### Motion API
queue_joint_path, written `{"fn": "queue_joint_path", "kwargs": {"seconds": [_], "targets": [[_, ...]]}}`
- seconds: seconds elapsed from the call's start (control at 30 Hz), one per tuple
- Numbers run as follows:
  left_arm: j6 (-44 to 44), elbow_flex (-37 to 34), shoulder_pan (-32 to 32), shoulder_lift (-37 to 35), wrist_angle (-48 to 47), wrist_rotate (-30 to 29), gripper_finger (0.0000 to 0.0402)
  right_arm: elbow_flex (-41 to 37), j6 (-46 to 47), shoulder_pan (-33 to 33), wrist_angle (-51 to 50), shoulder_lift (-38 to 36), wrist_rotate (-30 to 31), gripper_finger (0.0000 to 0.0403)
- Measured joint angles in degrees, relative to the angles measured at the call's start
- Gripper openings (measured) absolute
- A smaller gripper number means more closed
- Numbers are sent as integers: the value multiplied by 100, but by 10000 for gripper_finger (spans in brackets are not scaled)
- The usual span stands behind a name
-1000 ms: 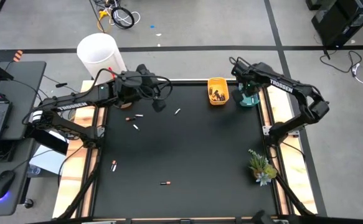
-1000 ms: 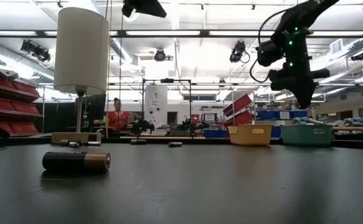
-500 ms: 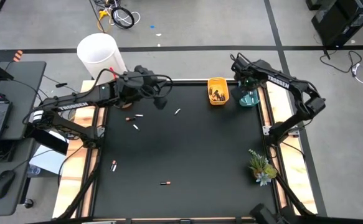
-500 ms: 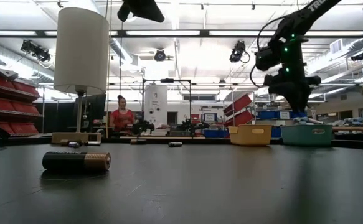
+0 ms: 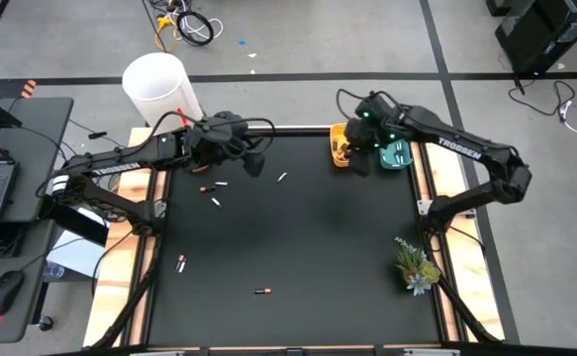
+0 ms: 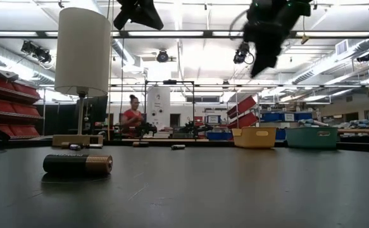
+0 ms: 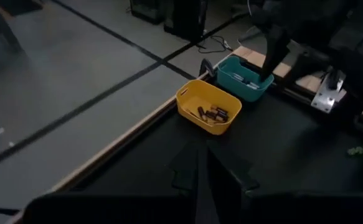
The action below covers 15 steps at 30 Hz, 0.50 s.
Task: Sort batteries
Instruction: Put the silver battery into the blue bin
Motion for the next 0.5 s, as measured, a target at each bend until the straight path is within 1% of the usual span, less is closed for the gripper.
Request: {"fn": "queue_joint_path", "kwargs": {"seconds": [0.1, 0.17, 0.3, 0.37, 0.43, 0.5], "targets": [[-397, 0, 0, 57, -112, 26, 46, 0, 0, 343, 861, 213, -218, 158], [-721, 0, -3, 133, -224, 81, 46, 0, -1, 504, 1448, 498, -449, 162], [-1493, 0, -25, 237, -641, 511, 46, 0, -13, 736, 2446, 1170, -1320, 178], [-1714, -2, -179, 233, -656, 415, 46, 0, -229, 805, 2812, 1554, -1540, 187], [-1715, -2, -385, 168, -375, 213, 46, -2, -522, 855, 3110, 1952, -1582, 197], [-1657, -2, -496, 80, -313, 166, 46, -2, -710, 884, 3469, 2335, -1633, 209]]}}
